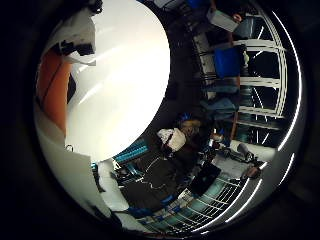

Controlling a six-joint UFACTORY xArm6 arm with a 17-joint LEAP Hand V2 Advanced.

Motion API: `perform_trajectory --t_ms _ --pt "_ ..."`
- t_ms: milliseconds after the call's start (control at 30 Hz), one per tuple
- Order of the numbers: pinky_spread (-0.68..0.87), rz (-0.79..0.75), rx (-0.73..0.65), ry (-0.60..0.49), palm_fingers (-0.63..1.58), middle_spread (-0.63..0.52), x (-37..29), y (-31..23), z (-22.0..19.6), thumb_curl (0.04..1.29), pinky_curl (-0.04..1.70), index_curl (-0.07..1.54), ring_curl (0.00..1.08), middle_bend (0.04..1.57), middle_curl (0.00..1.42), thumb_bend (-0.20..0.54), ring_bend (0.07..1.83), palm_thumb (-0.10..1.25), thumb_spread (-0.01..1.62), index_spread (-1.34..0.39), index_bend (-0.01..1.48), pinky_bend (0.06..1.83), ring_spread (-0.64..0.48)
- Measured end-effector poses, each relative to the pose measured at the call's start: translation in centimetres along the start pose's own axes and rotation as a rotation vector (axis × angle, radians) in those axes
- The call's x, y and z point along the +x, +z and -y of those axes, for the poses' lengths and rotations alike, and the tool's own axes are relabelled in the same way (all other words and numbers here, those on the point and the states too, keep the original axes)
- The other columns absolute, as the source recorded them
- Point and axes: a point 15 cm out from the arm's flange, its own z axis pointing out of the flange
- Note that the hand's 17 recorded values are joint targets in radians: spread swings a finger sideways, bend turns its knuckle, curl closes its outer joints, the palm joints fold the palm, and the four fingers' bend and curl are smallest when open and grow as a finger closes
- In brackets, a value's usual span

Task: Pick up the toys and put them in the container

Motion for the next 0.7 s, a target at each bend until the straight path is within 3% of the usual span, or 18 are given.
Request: perform_trajectory --t_ms 333,700 --pt "-0.25 0.071 0.045 -0.132 1.09 -0.19 -8.1 -4.1 -1.0 0.84 0.76 0.90 0.68 1.26 0.85 -0.020 1.38 0.99 0.70 -0.30 0.95 1.25 -0.22" --pt "-0.27 0.079 -0.014 -0.220 1.10 -0.19 -17.0 -2.1 -0.1 0.84 0.81 0.91 0.68 1.25 0.86 -0.027 1.37 0.95 0.75 -0.30 0.94 1.21 -0.22"
